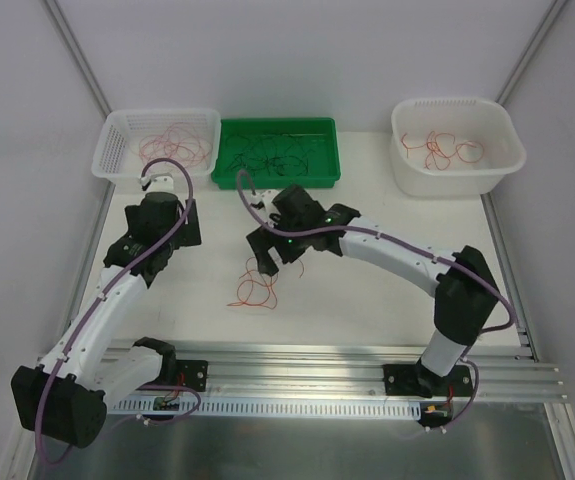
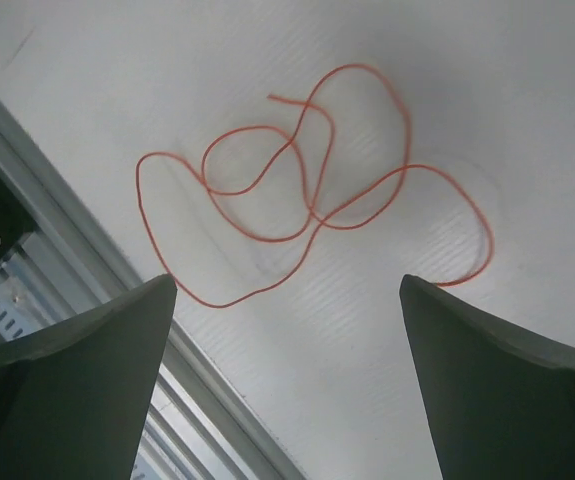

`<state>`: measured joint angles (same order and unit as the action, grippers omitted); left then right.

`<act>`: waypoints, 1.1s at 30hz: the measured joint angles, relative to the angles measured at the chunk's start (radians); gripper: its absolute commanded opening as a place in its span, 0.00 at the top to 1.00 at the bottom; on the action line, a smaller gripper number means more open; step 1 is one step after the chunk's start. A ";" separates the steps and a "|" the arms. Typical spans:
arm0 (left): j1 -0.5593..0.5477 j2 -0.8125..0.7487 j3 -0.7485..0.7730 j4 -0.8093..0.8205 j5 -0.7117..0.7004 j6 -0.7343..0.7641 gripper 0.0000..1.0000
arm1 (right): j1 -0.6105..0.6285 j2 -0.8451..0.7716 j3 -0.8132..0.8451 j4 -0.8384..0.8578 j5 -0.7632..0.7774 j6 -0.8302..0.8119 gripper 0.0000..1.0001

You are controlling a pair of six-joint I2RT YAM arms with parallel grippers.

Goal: Untangle the cables

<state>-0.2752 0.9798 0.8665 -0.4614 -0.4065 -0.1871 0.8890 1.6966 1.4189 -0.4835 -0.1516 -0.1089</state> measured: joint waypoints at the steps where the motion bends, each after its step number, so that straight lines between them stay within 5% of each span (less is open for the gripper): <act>1: 0.016 -0.002 0.000 0.000 0.000 -0.004 0.01 | 0.031 0.021 0.000 0.001 -0.004 -0.002 0.00; 13: 0.042 -0.007 0.000 0.000 0.000 -0.013 0.01 | 0.161 0.320 0.093 0.002 0.097 -0.007 0.02; 19: 0.042 -0.014 0.000 0.000 0.002 -0.014 0.01 | 0.177 0.370 0.096 0.022 0.178 -0.008 0.16; 22: 0.042 -0.014 0.000 0.000 0.004 -0.014 0.01 | 0.177 0.376 0.091 0.037 0.208 -0.011 0.35; 29: 0.048 -0.014 0.000 0.000 0.008 -0.014 0.01 | 0.178 0.367 0.053 0.090 0.287 -0.010 0.99; 33: 0.048 -0.014 0.000 0.000 0.011 -0.014 0.01 | 0.178 0.321 -0.025 0.150 0.330 -0.008 0.99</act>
<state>-0.2272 0.9653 0.8665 -0.4614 -0.3954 -0.2016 1.0668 2.0178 1.3941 -0.3336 0.1780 -0.1169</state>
